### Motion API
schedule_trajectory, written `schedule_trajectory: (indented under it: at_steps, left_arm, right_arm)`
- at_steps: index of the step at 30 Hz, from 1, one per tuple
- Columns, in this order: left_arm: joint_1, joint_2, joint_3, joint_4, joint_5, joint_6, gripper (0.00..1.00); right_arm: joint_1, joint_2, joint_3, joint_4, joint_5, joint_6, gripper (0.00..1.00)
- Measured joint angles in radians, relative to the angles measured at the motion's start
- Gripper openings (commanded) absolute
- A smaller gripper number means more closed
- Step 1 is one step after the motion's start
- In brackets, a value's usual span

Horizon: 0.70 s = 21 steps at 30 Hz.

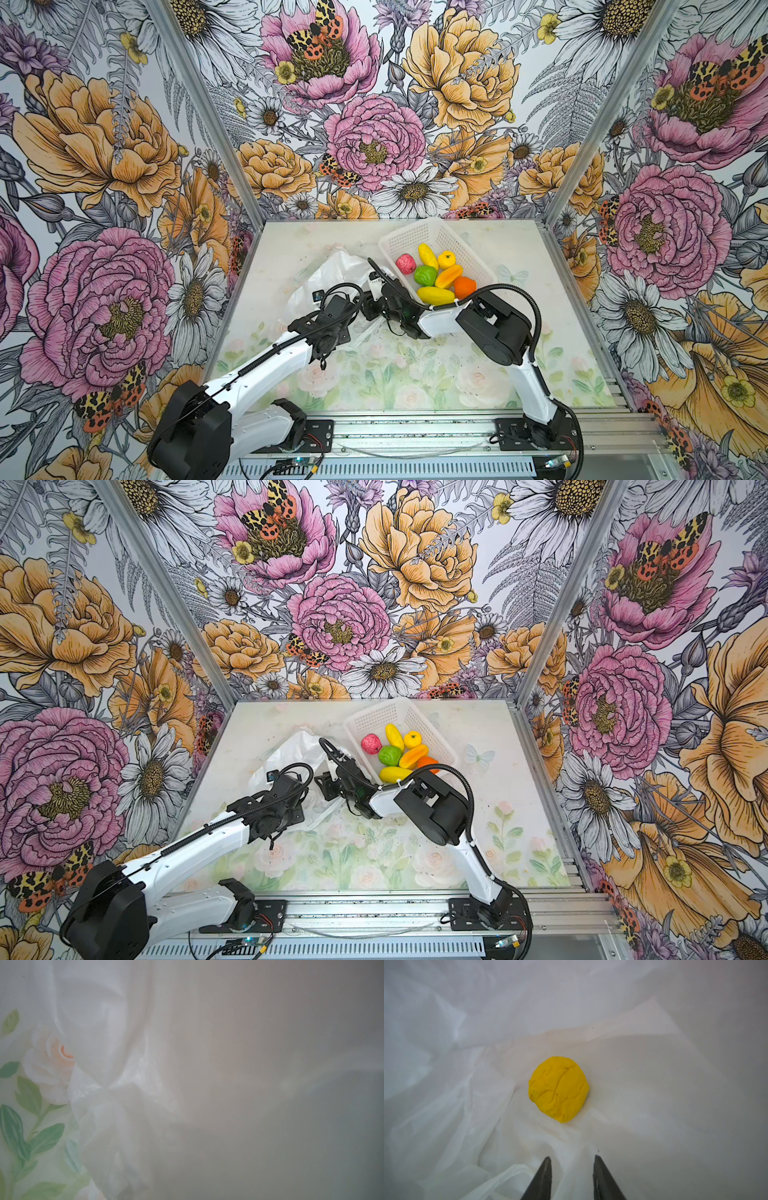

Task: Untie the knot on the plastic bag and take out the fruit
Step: 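Center the open right gripper over the round yellow fruit inside the bag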

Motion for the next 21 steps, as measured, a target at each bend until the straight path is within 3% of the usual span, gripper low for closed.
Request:
schedule_trajectory:
  at_steps: [2, 4, 13, 17, 21]
  left_arm:
    - [0.002, 0.008, 0.008, 0.001, 0.000, 0.008, 0.00]
    - [0.002, 0.016, 0.013, 0.006, 0.001, 0.016, 0.00]
    - [-0.010, 0.074, 0.043, 0.017, 0.019, 0.044, 0.00]
    - [-0.027, 0.093, 0.061, 0.029, 0.036, 0.063, 0.00]
    - [-0.029, 0.099, 0.071, 0.037, 0.048, 0.077, 0.00]
  right_arm:
    - [0.002, 0.006, 0.021, 0.006, -0.008, 0.005, 0.72]
    - [0.008, 0.027, 0.066, 0.004, -0.011, 0.007, 0.77]
    - [0.027, 0.249, 0.417, -0.130, 0.051, 0.021, 0.86]
    - [0.034, 0.365, 0.581, -0.219, 0.095, 0.026, 0.77]
    - [0.038, 0.420, 0.676, -0.254, 0.114, 0.048, 0.53]
